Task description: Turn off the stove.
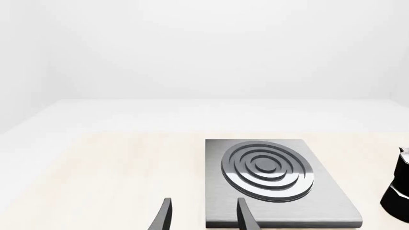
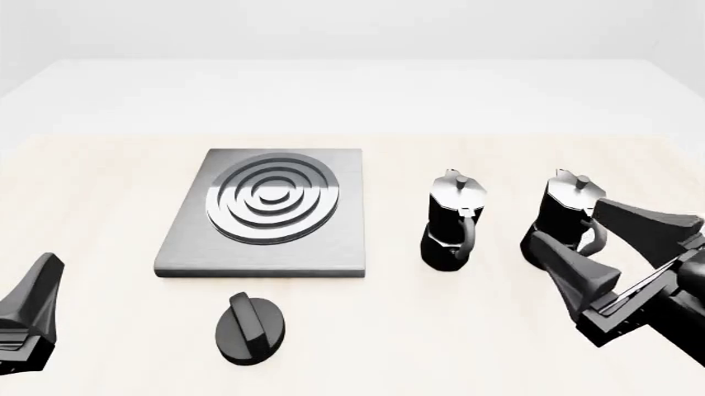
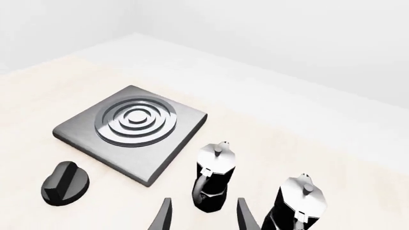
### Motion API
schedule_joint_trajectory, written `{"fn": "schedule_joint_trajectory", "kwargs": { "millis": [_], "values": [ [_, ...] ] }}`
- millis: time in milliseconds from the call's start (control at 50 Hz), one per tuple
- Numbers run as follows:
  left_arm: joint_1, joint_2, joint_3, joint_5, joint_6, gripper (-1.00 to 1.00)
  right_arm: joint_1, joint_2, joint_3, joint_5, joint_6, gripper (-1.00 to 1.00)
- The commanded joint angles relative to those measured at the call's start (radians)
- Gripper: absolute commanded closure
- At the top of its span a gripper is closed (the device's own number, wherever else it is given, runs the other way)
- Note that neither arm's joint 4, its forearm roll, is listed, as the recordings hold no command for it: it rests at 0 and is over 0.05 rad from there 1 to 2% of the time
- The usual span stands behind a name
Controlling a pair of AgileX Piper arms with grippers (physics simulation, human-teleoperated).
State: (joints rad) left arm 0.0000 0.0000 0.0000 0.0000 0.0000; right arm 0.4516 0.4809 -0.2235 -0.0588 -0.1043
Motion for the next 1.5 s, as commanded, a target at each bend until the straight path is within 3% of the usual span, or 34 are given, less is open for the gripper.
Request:
{"fn": "schedule_joint_trajectory", "kwargs": {
  "millis": [20, 120, 420, 640, 680, 760, 1180, 1200, 1500],
  "values": [
    [0.0, 0.0, 0.0, 0.0, 0.0, -1.0, 0.199, 0.238, -0.131, 0.053, 0.019, -1.0],
    [0.0, 0.0, 0.0, 0.0, 0.0, -1.0, 0.232, 0.322, -0.176, 0.065, 0.039, -1.0],
    [0.0, 0.0, 0.0, 0.0, 0.0, -1.0, 0.294, 0.528, -0.246, 0.068, -0.008, -1.0],
    [0.0, 0.0, 0.0, 0.0, 0.0, -1.0, 0.354, 0.619, -0.287, 0.073, 0.049, -1.0],
    [0.0, 0.0, 0.0, 0.0, 0.0, -1.0, 0.355, 0.64, -0.285, 0.061, 0.036, -1.0],
    [0.0, 0.0, 0.0, 0.0, 0.0, -1.0, 0.418, 0.726, -0.301, 0.034, 0.049, -1.0],
    [0.0, 0.0, 0.0, 0.0, 0.0, -1.0, 0.515, 0.876, -0.392, 0.004, 0.035, -1.0],
    [0.0, 0.0, 0.0, 0.0, 0.0, -1.0, 0.549, 0.911, -0.416, -0.006, 0.039, -1.0],
    [0.0, 0.0, 0.0, 0.0, 0.0, -1.0, 0.595, 0.971, -0.434, -0.051, 0.029, -1.0]
  ]
}}
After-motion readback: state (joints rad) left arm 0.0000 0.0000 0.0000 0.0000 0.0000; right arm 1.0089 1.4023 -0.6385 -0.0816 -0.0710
